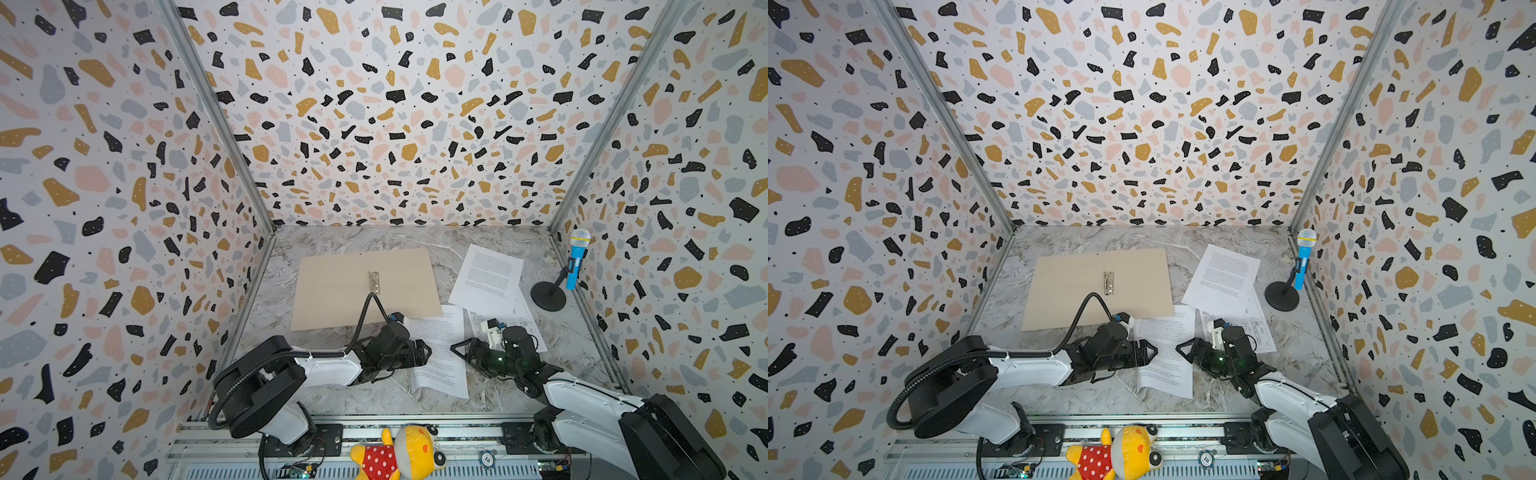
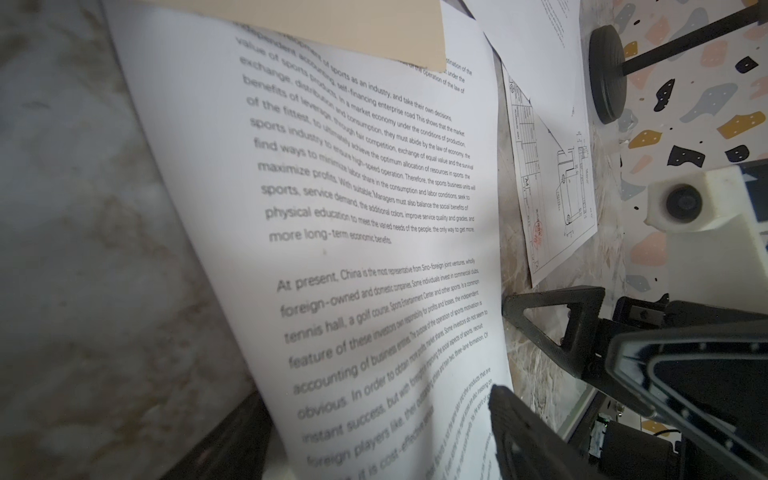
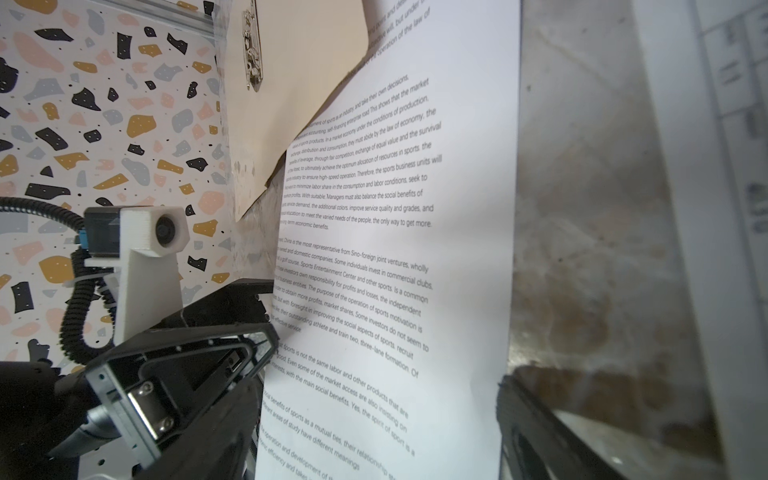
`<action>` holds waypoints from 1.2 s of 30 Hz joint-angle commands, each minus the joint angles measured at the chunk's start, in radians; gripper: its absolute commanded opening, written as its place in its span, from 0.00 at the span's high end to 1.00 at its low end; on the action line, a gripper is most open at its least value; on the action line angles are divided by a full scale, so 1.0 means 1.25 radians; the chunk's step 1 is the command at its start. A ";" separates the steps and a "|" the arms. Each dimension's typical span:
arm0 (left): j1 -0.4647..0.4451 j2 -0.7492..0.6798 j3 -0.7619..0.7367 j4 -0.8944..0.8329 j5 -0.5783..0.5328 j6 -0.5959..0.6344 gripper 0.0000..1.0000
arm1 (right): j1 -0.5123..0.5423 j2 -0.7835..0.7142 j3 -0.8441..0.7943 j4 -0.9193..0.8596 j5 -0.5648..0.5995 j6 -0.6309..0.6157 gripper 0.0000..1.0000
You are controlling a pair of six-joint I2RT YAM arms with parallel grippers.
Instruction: Put the files into the folder
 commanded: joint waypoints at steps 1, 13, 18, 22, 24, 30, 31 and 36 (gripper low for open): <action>0.007 0.004 0.003 -0.049 -0.011 0.018 0.16 | -0.003 0.004 0.002 -0.084 0.025 -0.021 0.08; 0.018 0.009 -0.018 0.000 0.005 0.012 0.16 | -0.016 -0.024 -0.021 -0.109 0.004 -0.004 0.06; 0.019 0.018 -0.014 0.011 0.013 0.017 0.16 | -0.016 -0.028 -0.022 -0.145 0.001 -0.016 0.05; 0.019 0.033 -0.015 0.029 0.025 0.012 0.16 | -0.016 -0.023 -0.035 -0.126 -0.022 -0.007 0.05; 0.019 0.038 -0.015 0.037 0.031 0.009 0.16 | -0.016 -0.024 -0.040 -0.121 -0.033 -0.003 0.05; 0.020 0.037 -0.016 0.048 0.027 0.002 0.16 | -0.016 -0.050 -0.041 -0.187 -0.043 -0.013 0.04; 0.021 0.039 -0.017 0.054 0.028 -0.002 0.16 | -0.016 -0.059 -0.044 -0.198 -0.048 -0.011 0.04; 0.020 0.052 -0.019 0.088 0.038 -0.020 0.17 | -0.017 -0.100 -0.049 -0.245 -0.053 -0.014 0.04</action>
